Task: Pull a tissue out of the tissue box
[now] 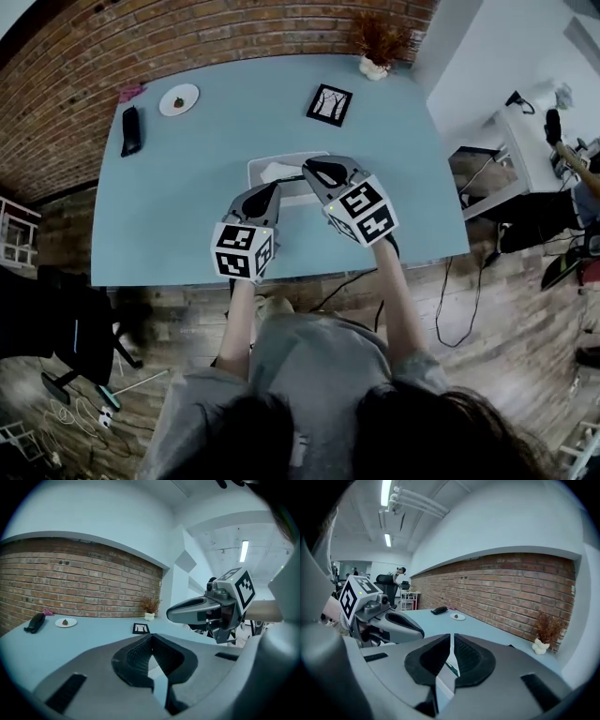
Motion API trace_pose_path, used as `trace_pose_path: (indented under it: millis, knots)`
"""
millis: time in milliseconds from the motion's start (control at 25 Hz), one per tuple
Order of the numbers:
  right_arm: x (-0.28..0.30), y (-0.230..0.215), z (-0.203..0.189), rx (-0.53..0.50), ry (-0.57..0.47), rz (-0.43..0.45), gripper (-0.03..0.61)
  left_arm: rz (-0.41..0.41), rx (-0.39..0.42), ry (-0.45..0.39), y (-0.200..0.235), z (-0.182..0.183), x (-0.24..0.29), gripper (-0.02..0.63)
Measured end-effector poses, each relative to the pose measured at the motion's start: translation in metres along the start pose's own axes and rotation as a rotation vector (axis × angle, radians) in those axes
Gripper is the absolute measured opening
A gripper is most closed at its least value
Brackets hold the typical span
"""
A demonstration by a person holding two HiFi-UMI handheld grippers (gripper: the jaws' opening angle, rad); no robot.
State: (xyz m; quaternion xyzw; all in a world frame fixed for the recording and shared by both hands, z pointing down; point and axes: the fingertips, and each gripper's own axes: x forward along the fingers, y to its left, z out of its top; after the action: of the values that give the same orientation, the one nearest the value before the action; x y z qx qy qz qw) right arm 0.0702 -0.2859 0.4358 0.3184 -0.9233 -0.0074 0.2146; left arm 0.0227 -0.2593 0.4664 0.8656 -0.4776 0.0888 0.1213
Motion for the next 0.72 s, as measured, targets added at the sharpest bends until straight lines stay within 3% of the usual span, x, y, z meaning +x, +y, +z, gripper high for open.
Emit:
trace_pose_path:
  millis: [160,440,720]
  knots:
    - [0.017,-0.003,-0.018,-0.049,0.075,0.089,0.031,0.05,-0.034,0.025,0.001,-0.011,0.003,0.003]
    - [0.056,0.0,-0.039,-0.115,0.2,0.177,0.074,0.071,-0.098,0.092,0.021,-0.034,0.012,0.003]
    - [0.086,-0.001,-0.064,-0.193,0.307,0.263,0.11,0.1,-0.109,0.13,0.04,-0.042,0.022,0.003]
